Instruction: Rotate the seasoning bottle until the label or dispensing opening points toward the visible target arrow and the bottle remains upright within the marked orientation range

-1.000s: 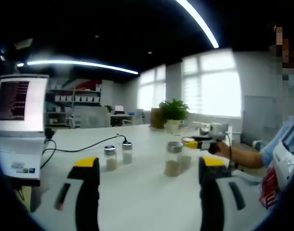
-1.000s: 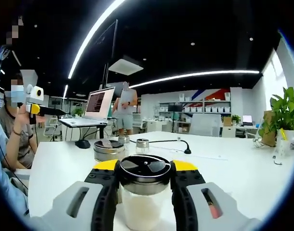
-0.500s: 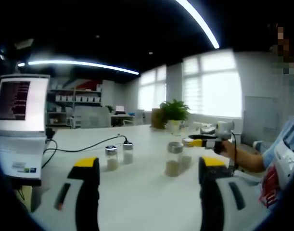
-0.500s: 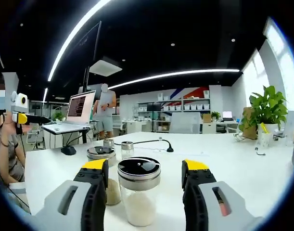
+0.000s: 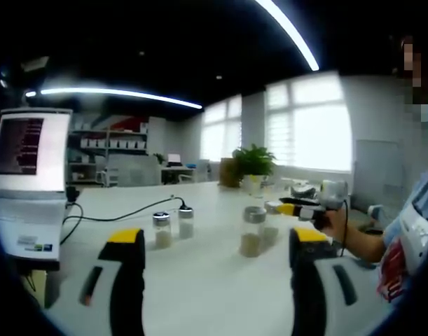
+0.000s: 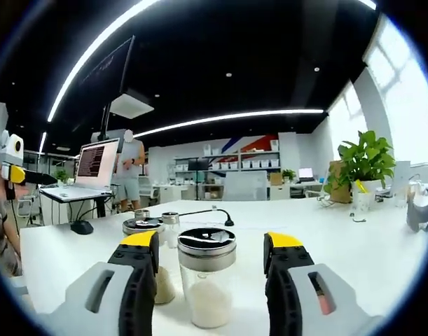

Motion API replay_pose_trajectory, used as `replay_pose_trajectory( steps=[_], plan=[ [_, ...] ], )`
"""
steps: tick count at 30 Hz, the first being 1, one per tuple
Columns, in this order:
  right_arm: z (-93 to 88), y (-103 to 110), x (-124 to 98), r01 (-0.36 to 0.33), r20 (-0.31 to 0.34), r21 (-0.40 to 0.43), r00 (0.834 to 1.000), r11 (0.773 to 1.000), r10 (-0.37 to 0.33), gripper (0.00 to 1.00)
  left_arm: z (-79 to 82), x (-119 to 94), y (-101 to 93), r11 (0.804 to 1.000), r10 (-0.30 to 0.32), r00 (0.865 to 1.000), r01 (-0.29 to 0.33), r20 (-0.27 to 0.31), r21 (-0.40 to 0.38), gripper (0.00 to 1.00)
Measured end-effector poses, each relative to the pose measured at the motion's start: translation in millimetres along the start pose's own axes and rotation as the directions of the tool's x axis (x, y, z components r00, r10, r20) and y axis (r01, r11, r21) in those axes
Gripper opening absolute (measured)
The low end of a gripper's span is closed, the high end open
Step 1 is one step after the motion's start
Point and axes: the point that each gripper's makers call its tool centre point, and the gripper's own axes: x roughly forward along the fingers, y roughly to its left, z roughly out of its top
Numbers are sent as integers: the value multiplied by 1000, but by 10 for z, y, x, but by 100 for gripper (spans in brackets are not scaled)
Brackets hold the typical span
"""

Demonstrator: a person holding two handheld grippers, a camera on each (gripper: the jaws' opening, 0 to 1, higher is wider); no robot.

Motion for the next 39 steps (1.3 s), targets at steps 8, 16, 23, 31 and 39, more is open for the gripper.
replay_pose_trajectory(
  steps=[8, 16, 23, 31, 39],
  plan=[
    [-68, -4, 87, 37, -12, -17, 999, 999, -37, 56, 6, -9, 8, 1000, 3, 1000, -3, 1, 0, 90],
    [-100, -8, 171, 46, -24, -28, 999, 999, -46, 52, -6, 0, -1, 1000, 0, 1000, 0, -3, -1, 90],
    [-76, -15, 172, 55, -11, -52, 998, 997, -55, 38, 15, -26, 2, 1000, 3, 1000, -3, 4, -1, 90],
    [-76, -4, 156, 64, -4, -60, 998, 996, -64, 37, 27, -40, 15, 1000, 4, 1000, -4, 9, -1, 90],
    [-80, 4, 147, 46, -8, -62, 999, 997, -47, 37, -2, -18, 19, 1000, 3, 1000, -3, 1, -4, 90]
  ],
)
